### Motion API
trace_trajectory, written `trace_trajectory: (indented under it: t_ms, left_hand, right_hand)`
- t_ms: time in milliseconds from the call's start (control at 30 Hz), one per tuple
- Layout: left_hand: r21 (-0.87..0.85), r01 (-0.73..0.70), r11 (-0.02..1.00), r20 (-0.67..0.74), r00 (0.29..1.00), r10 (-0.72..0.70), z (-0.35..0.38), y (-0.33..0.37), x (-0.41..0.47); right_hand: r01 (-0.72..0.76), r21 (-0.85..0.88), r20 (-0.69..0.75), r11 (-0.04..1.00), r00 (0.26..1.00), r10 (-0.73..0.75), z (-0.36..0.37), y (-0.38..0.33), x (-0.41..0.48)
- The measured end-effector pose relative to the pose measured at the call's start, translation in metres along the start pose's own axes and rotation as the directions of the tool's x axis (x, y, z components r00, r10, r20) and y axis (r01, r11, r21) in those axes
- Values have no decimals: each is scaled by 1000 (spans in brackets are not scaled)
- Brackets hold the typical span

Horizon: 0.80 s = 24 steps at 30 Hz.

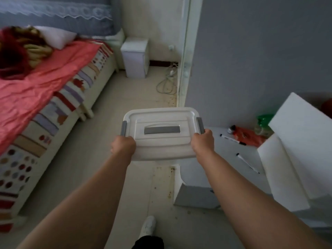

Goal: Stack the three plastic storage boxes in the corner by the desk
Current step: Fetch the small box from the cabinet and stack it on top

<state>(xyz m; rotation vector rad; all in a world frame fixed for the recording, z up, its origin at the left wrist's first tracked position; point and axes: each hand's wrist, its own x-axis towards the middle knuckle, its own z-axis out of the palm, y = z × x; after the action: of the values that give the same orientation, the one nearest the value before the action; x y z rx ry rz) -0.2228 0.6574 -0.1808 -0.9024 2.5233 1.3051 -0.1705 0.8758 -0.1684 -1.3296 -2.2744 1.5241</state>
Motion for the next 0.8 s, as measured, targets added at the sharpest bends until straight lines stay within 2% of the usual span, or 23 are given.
trace_trajectory:
  t_ms: [200, 400, 633, 800]
  left_hand:
    - [-113, 127, 986, -153, 978, -143, -67, -36, 9]
    - [-247, 199, 948, -261, 929, -263, -139, -77, 17]
    - [-378, 257, 889, -334, 858, -390, -232, -146, 25]
    - [-489, 242, 838, -385, 802, -456, -311, -197, 23]
  right_hand:
    - [116, -59, 148, 992, 983, -106, 52, -28, -35]
    - [235, -85, 300, 968, 933, -200, 116, -59, -87]
    - [370, -83, 461, 925, 837, -294, 192, -82, -171]
    - [433, -50, 569, 900, 752, -331, 247, -92, -250]
